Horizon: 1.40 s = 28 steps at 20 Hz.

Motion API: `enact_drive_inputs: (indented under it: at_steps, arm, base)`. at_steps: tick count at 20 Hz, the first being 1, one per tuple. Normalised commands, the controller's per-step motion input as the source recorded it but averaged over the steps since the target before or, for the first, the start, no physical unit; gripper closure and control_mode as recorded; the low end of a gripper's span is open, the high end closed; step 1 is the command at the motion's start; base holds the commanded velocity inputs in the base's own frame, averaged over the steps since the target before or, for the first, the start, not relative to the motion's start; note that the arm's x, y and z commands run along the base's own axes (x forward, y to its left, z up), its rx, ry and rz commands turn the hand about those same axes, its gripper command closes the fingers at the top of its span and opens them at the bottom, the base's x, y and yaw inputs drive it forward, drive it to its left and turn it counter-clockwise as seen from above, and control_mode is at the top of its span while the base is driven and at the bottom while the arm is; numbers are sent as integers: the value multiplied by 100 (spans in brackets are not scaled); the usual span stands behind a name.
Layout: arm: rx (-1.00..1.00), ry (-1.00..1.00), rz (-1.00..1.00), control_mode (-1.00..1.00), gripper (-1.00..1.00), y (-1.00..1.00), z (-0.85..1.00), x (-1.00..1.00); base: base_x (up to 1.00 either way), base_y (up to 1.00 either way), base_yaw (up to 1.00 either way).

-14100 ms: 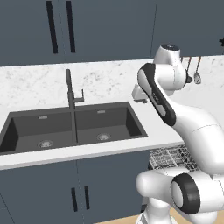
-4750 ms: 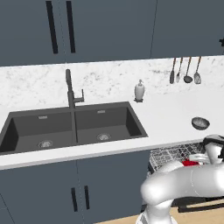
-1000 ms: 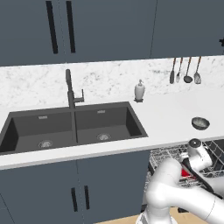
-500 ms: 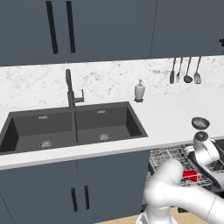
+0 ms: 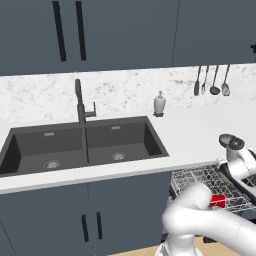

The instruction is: Pick up the cup and bowl from the counter, place them in the dishwasher, and close the dishwasher door.

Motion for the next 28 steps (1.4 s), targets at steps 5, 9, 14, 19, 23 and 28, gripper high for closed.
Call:
enact_drive_inputs:
  at_steps: [5,9,14,19,23,28]
  arm:
    - [-6,-3,14,-100,-100,1,96,-14]
    - [-12,-1,14,-100,-100,32,100,-3]
    - [-18,14,1,-100,-100,51,90,22]
    - [-13,18,-5,-100,-100,31,30,53]
    - [10,9,-3,-100,-100,-27,0,74]
    - [29,1,0,-100,-100,-38,0,56]
  base:
    - [0,0,0]
    - [0,0,0]
    - [0,0,0]
    - [0,0,0]
    - [0,0,0]
    - [0,0,0]
